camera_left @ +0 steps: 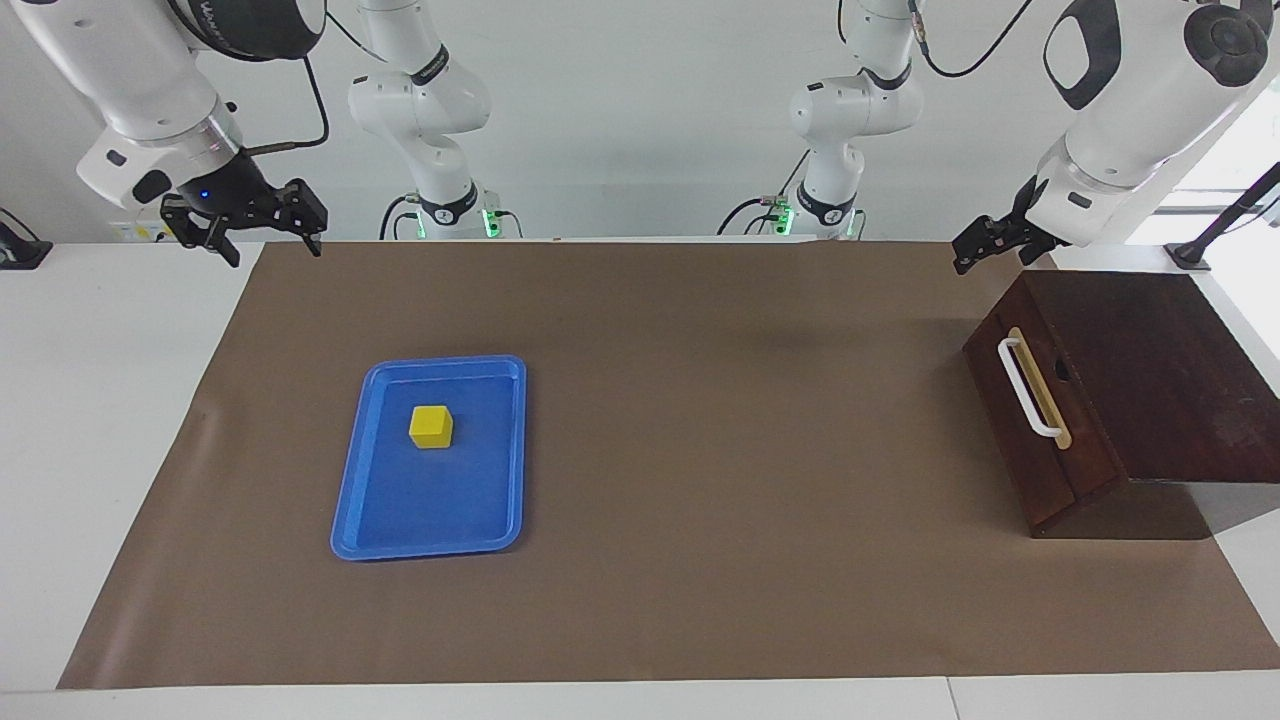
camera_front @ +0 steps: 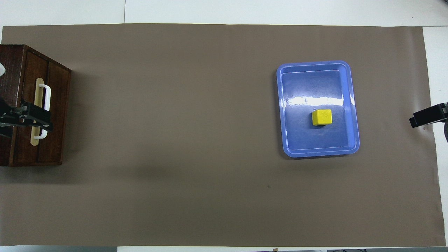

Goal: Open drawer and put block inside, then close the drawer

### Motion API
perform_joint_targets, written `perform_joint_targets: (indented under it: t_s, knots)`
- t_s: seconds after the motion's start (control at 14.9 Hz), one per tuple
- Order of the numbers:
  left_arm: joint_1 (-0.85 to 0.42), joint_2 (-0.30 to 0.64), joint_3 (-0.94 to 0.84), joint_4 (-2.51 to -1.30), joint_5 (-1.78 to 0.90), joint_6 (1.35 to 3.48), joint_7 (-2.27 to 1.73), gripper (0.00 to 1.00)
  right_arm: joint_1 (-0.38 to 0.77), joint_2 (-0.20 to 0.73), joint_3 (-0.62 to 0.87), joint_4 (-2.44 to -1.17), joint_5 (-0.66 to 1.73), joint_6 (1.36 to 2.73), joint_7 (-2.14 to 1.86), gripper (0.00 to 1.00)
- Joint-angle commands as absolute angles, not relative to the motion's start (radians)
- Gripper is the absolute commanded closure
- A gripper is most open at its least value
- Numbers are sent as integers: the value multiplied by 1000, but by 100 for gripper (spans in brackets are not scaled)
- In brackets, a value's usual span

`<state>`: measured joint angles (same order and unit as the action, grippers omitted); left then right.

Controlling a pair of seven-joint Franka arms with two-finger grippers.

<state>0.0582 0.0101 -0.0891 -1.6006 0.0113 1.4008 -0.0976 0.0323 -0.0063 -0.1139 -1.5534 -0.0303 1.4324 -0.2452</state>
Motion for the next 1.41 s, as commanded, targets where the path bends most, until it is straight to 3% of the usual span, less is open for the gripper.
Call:
perform_joint_targets:
  t_s: [0.0, 0.67, 0.94, 1.34]
  knots:
    - [49, -14, -77, -1629, 5, 1422, -98, 0, 25, -20, -101, -1563, -54, 1422, -230, 0]
    - [49, -15, -77, -1629, 5, 1422, -98, 0, 11, -40, -103, -1606, -52, 1437, -303, 0]
    - [48, -14, -77, -1628, 5, 1427, -98, 0, 9, -93, -104, -1718, -45, 1521, -464, 0]
    - [37, -23, -77, -1646, 11, 1495, -94, 0, -28, -193, -110, -1974, 1, 1758, -898, 0]
